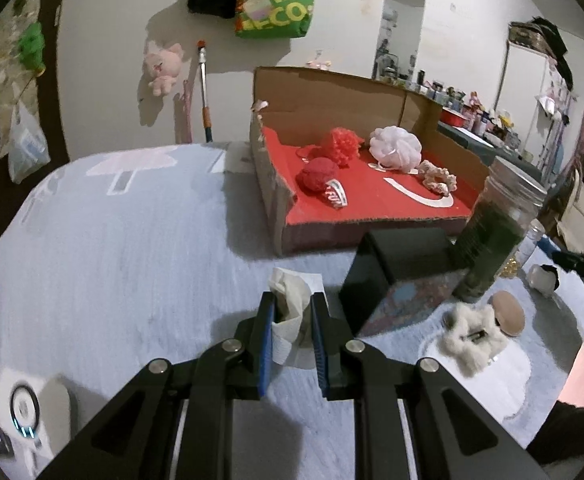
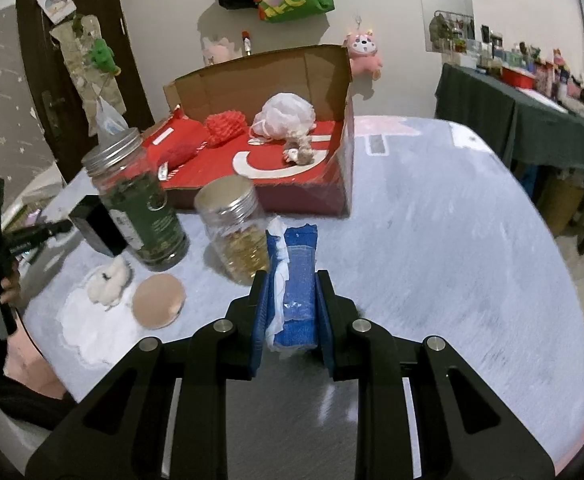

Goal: Organize soft objects
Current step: 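Lift and carry the white tissue and blue packet over the box with both grippers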

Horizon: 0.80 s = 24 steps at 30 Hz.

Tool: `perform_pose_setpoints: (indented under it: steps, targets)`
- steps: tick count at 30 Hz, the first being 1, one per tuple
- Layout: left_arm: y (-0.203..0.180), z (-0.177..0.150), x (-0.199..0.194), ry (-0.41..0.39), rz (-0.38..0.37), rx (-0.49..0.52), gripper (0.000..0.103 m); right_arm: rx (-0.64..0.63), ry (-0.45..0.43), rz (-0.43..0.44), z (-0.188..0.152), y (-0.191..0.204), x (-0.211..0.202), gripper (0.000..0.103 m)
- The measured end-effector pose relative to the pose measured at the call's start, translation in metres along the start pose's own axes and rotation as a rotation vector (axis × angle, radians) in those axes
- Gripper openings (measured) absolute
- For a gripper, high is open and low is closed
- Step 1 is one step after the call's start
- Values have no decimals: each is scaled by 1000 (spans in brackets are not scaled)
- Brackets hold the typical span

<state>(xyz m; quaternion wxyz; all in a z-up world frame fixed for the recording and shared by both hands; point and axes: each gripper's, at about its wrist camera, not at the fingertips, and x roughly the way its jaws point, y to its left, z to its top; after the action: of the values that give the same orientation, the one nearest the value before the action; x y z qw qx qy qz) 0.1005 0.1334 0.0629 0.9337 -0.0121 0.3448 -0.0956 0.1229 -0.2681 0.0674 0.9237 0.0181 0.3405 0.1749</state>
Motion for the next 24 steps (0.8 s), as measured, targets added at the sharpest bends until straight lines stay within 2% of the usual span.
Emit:
perform_pose_setpoints:
  steps: [5, 12, 17, 24]
  targets:
    - [1, 18, 10, 7, -15, 62, 18, -74, 22, -12, 19, -2, 9, 22]
    - [-4, 54, 19, 11, -66, 125, 18, -137, 36, 33, 57, -3, 23, 22]
    - [-19, 85, 28, 18, -120, 161, 18, -175, 46, 82, 87, 7, 39, 22]
    - [-56, 125, 62, 79, -159, 221, 18, -233, 127, 134, 125, 30, 86, 22]
